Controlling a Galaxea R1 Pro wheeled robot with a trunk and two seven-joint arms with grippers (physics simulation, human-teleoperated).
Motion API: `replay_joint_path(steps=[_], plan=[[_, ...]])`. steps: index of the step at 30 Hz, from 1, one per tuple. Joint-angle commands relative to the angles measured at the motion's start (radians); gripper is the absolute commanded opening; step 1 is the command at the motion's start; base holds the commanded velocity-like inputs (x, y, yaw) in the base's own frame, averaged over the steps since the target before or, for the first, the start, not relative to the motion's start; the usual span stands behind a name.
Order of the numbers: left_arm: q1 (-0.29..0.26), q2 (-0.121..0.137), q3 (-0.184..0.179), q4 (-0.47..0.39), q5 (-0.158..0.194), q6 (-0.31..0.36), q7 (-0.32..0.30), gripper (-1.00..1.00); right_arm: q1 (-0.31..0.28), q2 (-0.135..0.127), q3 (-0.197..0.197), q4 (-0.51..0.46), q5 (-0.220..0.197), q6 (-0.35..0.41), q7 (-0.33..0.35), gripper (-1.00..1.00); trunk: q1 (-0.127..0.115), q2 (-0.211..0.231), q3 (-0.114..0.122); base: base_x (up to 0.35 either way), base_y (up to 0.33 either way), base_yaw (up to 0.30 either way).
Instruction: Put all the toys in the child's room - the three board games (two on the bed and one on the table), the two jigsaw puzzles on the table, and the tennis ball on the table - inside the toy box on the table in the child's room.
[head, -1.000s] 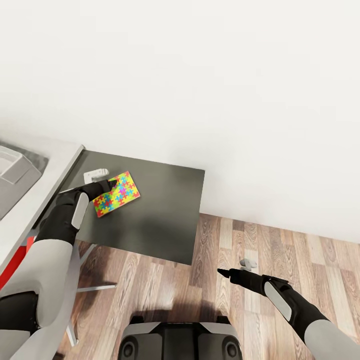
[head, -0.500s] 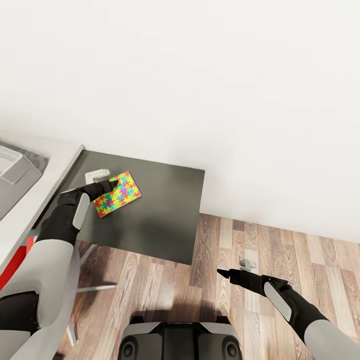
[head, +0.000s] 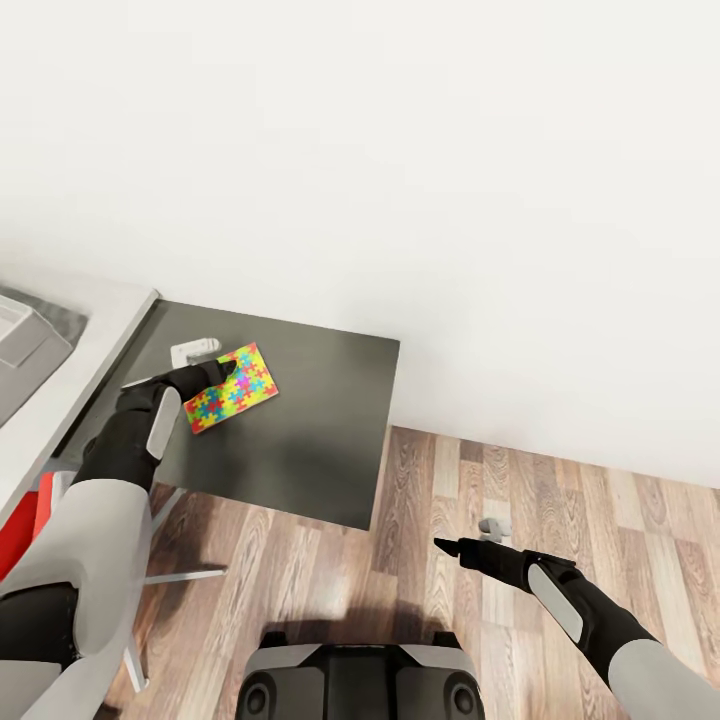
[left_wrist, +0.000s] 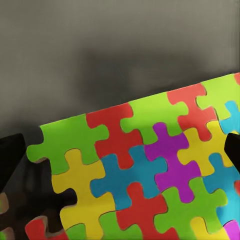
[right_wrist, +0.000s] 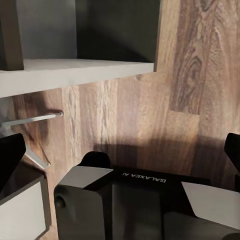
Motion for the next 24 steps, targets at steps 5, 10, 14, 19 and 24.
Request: replay_joint_path(steps=[5, 10, 14, 19, 24], plan=[[0.000, 0.001, 0.002, 0.053, 0.011, 0.006, -0.009, 1.00, -0.001, -0.001, 0.004, -0.001, -0.008, 0.004, -0.002, 1.00, 0.001, -0.001, -0.001, 0.000, -0.009, 0.000], [0.000, 0.003, 0.003, 0.052, 0.014, 0.007, -0.014, 1.00, -0.001, -0.001, 0.004, -0.001, -0.008, 0.004, -0.002, 1.00, 0.001, -0.001, -0.001, 0.000, -0.001, 0.000], [0.000, 0.004, 0.006, 0.052, 0.014, 0.008, -0.059, 1.00, -0.001, -0.001, 0.004, -0.001, -0.008, 0.004, -0.002, 1.00, 0.001, -0.001, -0.001, 0.000, 0.000, 0.000], [0.000, 0.004, 0.009, 0.051, 0.013, 0.013, -0.092, 1.00, -0.001, -0.001, 0.004, -0.001, -0.008, 0.004, -0.002, 1.00, 0.001, -0.001, -0.001, 0.000, 0.000, 0.000], [0.000, 0.004, 0.008, 0.047, 0.014, 0.015, -0.098, 1.00, -0.001, -0.001, 0.004, -0.001, -0.008, 0.004, -0.002, 1.00, 0.001, -0.001, -0.001, 0.000, 0.000, 0.000]])
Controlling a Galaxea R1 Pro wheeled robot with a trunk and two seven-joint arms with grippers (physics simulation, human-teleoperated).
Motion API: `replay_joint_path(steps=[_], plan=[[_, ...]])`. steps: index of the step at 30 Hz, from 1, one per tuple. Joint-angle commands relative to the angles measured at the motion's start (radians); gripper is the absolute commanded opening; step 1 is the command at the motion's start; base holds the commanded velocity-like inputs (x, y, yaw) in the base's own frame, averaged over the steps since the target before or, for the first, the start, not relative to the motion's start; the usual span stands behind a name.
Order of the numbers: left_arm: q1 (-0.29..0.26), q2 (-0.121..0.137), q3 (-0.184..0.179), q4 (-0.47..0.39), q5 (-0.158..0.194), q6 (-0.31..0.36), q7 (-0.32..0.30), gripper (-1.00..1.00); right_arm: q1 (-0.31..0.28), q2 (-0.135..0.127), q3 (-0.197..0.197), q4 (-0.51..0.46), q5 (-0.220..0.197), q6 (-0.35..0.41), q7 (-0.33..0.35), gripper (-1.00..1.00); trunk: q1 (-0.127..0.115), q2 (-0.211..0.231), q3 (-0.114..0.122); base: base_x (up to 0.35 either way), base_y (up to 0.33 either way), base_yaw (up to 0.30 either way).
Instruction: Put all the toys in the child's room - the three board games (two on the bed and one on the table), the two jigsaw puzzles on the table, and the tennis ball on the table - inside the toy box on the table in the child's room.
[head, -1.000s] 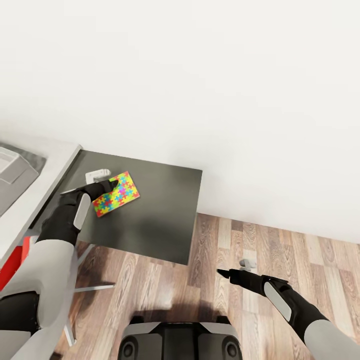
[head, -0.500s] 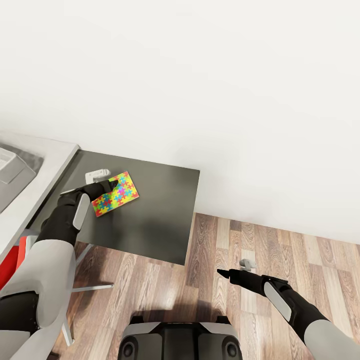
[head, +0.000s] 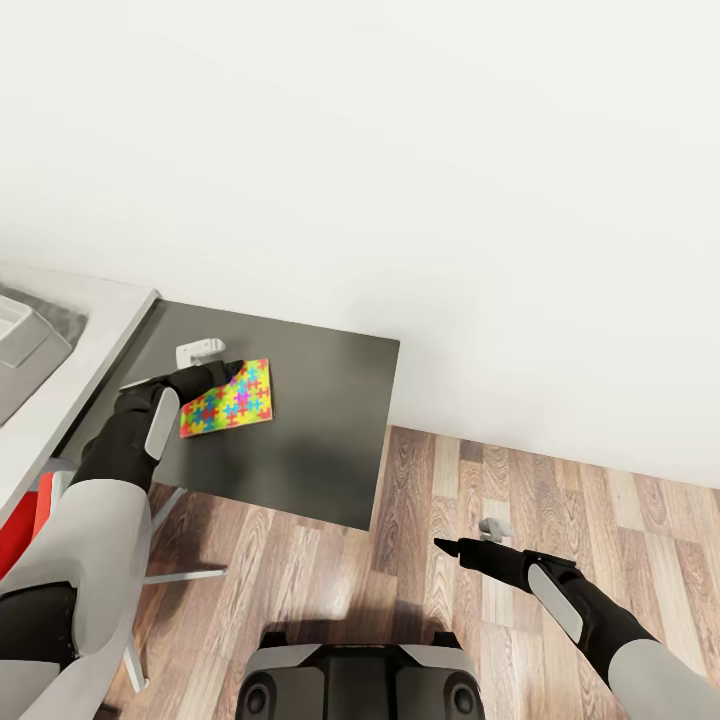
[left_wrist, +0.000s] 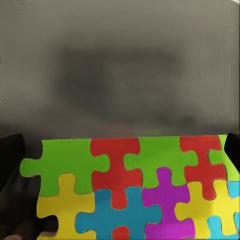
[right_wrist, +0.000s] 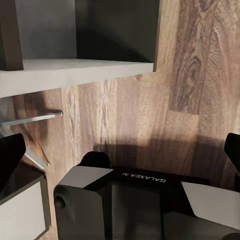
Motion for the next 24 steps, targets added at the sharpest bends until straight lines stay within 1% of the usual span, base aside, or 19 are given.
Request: replay_joint_path(steps=[1, 9, 14, 19, 24], plan=[[0.000, 0.000, 0.002, 0.038, 0.000, 0.007, -0.003, 1.00, -0.001, -0.001, 0.004, -0.001, -0.008, 0.004, -0.001, 1.00, 0.001, -0.001, -0.001, 0.000, 0.000, 0.000], [0.000, -0.001, 0.002, 0.031, 0.002, 0.018, -0.003, 1.00, -0.001, -0.001, 0.004, -0.001, -0.008, 0.004, -0.001, 1.00, 0.001, -0.001, -0.001, 0.000, 0.000, 0.000], [0.000, -0.001, 0.003, 0.021, 0.001, 0.046, -0.003, 1.00, -0.001, -0.001, 0.004, -0.001, -0.008, 0.004, -0.001, 1.00, 0.001, -0.001, -0.001, 0.000, 0.000, 0.000], [0.000, -0.001, 0.002, -0.013, 0.000, 0.084, -0.002, 1.00, -0.001, -0.001, 0.004, -0.001, -0.008, 0.004, -0.001, 1.00, 0.001, -0.001, -0.001, 0.000, 0.000, 0.000], [0.000, 0.000, 0.002, -0.030, 0.000, 0.095, -0.002, 1.00, -0.001, -0.001, 0.004, -0.001, -0.008, 0.004, -0.001, 1.00, 0.001, -0.001, -0.001, 0.000, 0.000, 0.000]])
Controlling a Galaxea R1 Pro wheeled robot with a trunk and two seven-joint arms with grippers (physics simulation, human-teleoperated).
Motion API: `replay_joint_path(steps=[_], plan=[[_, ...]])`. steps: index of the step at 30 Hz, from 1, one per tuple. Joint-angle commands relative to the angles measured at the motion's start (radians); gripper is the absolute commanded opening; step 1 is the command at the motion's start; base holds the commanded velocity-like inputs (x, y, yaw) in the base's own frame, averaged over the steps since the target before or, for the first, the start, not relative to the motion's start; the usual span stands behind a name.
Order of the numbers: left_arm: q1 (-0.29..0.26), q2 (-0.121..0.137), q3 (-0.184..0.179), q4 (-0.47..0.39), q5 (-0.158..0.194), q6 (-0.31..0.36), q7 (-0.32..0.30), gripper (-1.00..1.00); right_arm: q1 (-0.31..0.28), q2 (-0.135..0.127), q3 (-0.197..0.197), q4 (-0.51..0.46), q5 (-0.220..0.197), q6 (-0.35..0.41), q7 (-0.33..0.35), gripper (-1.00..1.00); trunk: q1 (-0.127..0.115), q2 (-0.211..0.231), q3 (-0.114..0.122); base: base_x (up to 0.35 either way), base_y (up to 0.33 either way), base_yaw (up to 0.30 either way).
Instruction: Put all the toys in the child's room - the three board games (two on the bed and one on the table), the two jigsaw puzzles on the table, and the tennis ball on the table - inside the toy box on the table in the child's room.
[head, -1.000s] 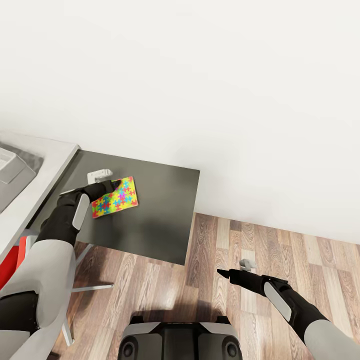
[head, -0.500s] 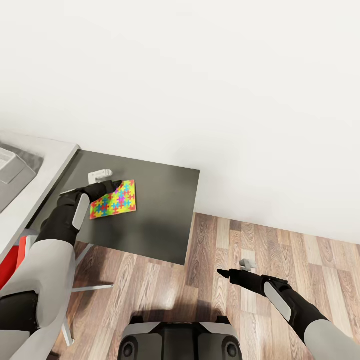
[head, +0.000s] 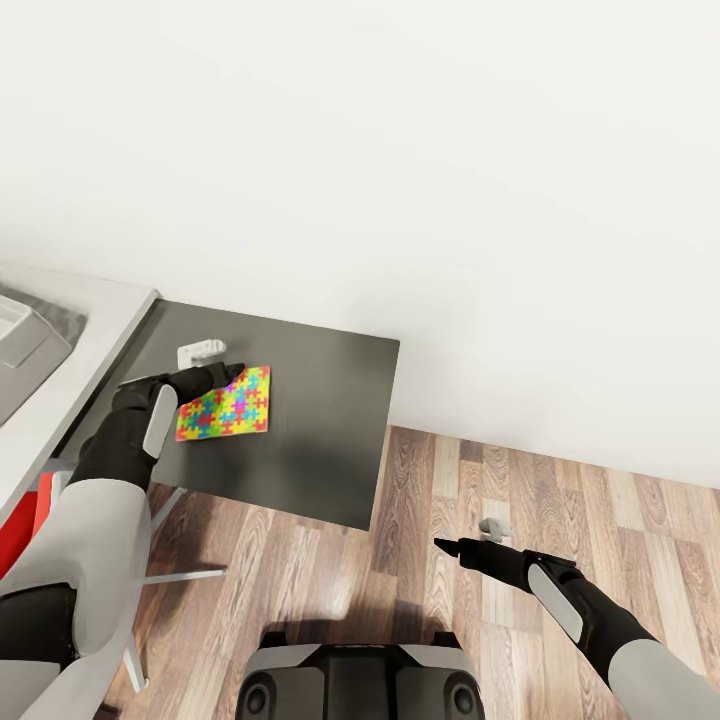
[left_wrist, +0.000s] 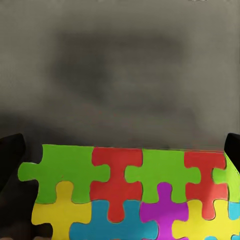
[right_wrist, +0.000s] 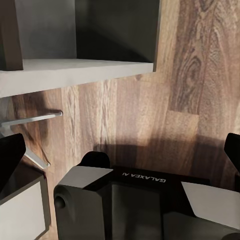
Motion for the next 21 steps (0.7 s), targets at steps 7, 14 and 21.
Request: replay_joint_path(steps=[7, 14, 21], plan=[[-0.001, -0.002, -0.002, -0.079, 0.004, 0.044, -0.002, 1.00, -0.001, -0.001, 0.004, -0.001, -0.007, 0.004, -0.001, 1.00, 0.001, -0.002, -0.001, 0.000, 0.000, 0.000], [-0.001, -0.002, -0.002, -0.091, 0.004, 0.053, -0.002, 1.00, -0.001, -0.001, 0.011, -0.001, -0.007, 0.004, -0.001, 1.00, 0.001, -0.002, -0.001, 0.000, 0.000, 0.000], [0.000, -0.002, -0.003, -0.091, 0.003, 0.058, 0.000, 1.00, -0.001, -0.001, 0.017, -0.001, -0.007, 0.004, -0.001, 1.00, 0.001, -0.002, -0.001, 0.000, 0.000, 0.000]])
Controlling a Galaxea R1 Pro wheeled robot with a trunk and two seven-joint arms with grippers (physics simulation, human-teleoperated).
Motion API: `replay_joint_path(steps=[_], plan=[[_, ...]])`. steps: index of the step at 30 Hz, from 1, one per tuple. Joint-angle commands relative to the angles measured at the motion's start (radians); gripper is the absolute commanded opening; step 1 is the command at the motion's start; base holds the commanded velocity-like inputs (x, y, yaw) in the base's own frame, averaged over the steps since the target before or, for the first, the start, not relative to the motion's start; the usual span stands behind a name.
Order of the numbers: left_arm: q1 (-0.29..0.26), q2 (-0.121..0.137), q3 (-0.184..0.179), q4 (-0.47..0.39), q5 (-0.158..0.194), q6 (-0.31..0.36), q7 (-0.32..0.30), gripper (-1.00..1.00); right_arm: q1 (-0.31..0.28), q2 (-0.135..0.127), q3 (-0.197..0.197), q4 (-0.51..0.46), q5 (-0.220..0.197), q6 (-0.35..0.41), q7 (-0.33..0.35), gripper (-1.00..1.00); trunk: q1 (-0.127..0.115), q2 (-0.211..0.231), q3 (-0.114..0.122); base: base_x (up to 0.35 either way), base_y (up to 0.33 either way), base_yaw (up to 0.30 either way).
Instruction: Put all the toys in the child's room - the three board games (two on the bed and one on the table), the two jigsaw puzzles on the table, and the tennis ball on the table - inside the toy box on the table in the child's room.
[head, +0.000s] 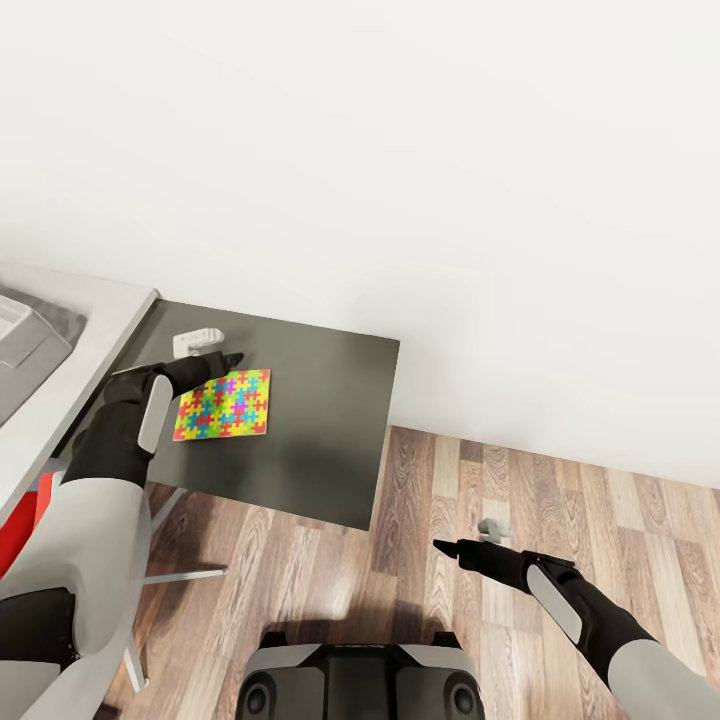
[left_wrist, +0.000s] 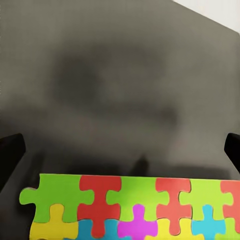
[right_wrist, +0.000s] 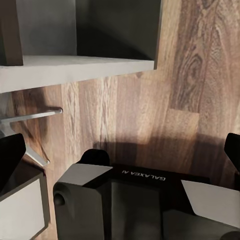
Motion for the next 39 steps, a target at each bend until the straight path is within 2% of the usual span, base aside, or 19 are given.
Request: replay_joint_path(steps=[1, 18, 25, 39], plan=[[0.000, 0.000, 0.002, -0.001, 0.003, 0.007, -0.002, 1.00, -0.001, -0.001, 0.004, -0.001, -0.008, 0.004, -0.001, 1.00, 0.001, -0.002, -0.001, 0.000, 0.000, 0.000], [0.000, -0.003, 0.002, 0.024, 0.001, 0.012, 0.017, 1.00, -0.001, -0.001, 0.005, -0.001, -0.008, 0.004, -0.001, 1.00, 0.001, -0.002, -0.001, 0.000, 0.000, 0.000], [0.000, -0.004, 0.002, 0.030, 0.001, 0.048, 0.042, 1.00, -0.001, -0.001, 0.005, -0.001, -0.008, 0.004, -0.001, 1.00, 0.001, -0.002, -0.001, 0.000, 0.000, 0.000], [0.000, -0.007, 0.001, 0.031, -0.001, 0.074, 0.048, 1.00, -0.001, -0.001, 0.005, -0.001, -0.008, 0.004, -0.001, 1.00, 0.001, -0.002, -0.001, 0.000, 0.000, 0.000]])
